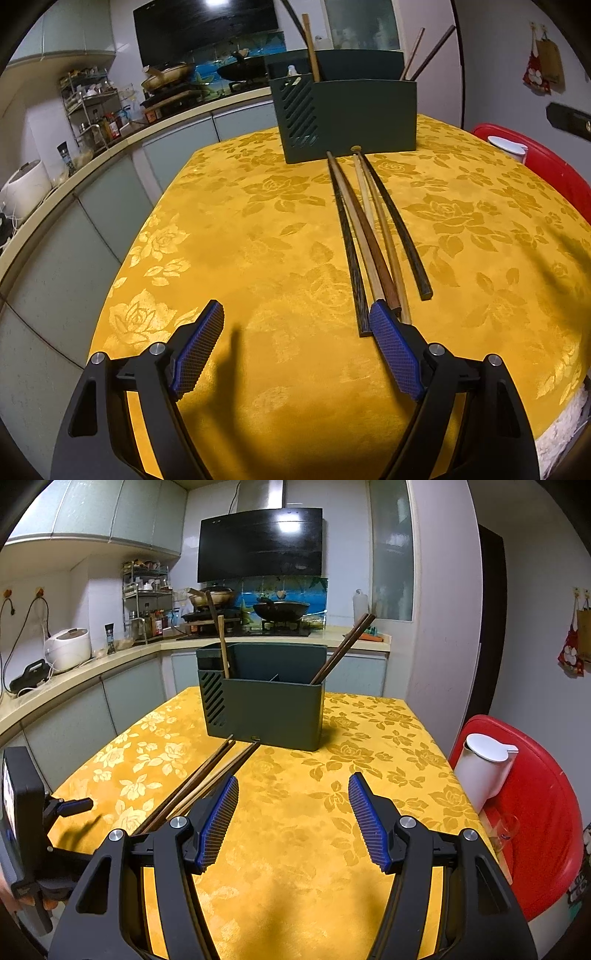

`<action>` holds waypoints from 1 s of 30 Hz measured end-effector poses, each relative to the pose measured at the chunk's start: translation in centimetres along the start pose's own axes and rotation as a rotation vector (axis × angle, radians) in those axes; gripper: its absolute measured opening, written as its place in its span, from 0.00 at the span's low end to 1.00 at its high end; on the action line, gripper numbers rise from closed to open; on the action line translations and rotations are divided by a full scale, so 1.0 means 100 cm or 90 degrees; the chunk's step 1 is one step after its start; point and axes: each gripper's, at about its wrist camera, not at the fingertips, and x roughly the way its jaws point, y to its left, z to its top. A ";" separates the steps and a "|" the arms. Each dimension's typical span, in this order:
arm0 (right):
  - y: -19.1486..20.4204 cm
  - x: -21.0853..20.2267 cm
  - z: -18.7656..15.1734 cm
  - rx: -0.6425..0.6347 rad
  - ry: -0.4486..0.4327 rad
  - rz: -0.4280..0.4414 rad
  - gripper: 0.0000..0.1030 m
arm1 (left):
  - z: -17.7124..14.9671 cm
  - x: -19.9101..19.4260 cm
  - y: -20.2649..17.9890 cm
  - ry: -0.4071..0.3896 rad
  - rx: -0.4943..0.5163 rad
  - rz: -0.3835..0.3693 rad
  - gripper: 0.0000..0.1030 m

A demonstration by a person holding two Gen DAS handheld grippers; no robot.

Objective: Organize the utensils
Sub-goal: 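Lower both open tools over the loose chopsticks on the cloth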

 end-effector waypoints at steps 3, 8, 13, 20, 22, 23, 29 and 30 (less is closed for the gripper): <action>0.005 0.005 -0.005 -0.005 0.013 0.007 0.58 | 0.000 0.001 0.000 0.008 -0.008 -0.022 0.71; 0.021 0.014 -0.015 -0.023 0.038 0.025 0.58 | 0.001 0.006 0.004 0.018 -0.016 -0.037 0.56; 0.038 0.028 -0.030 -0.034 0.074 0.054 0.58 | 0.003 0.012 0.019 0.031 -0.056 -0.046 0.41; 0.074 0.043 -0.047 -0.057 0.104 0.108 0.58 | 0.002 0.015 0.031 0.033 -0.082 -0.049 0.35; 0.087 0.050 -0.051 -0.068 0.112 0.116 0.58 | 0.002 0.014 0.031 0.031 -0.083 -0.051 0.35; 0.092 0.053 -0.053 -0.072 0.116 0.116 0.58 | 0.002 0.014 0.031 0.031 -0.083 -0.051 0.35; 0.109 0.066 -0.060 -0.085 0.134 0.113 0.58 | 0.001 0.013 0.033 0.030 -0.090 -0.063 0.35; 0.111 0.069 -0.061 -0.090 0.139 0.106 0.58 | 0.001 0.013 0.032 0.030 -0.090 -0.063 0.34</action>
